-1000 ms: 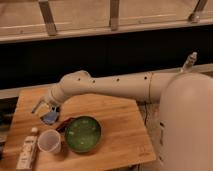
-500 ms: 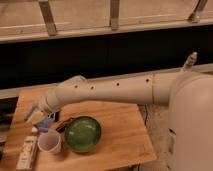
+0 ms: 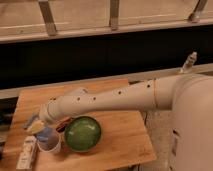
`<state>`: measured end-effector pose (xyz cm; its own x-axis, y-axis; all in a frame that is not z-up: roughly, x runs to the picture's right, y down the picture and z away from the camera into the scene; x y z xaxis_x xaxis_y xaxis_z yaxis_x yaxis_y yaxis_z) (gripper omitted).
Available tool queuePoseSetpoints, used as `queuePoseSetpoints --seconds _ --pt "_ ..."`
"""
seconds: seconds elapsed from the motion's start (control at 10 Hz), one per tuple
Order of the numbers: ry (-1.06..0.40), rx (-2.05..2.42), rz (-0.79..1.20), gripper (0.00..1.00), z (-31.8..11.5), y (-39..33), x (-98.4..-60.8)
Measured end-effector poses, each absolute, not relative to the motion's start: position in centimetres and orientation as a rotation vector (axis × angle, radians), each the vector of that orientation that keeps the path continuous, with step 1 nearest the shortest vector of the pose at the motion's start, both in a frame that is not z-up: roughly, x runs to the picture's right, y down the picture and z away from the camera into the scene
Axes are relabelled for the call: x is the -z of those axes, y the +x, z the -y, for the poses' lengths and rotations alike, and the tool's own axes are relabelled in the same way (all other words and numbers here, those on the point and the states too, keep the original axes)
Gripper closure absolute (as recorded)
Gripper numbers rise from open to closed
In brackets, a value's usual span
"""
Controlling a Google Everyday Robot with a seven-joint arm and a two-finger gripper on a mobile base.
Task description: Place the white sponge in the ceramic cup
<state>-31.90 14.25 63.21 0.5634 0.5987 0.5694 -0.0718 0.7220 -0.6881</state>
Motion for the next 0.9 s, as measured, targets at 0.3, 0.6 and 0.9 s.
queuePoseSetpoints --seconds 0.3,0.6,0.9 --pt "-0.696 -0.471 0.907 0.80 -16.0 -31.8 -64.4" --pt "-0.704 -0.496 0.925 0.80 -16.6 -31.3 -65.3" --pt "-0.674 -0.484 0.990 0.80 -16.7 -30.2 -66.2"
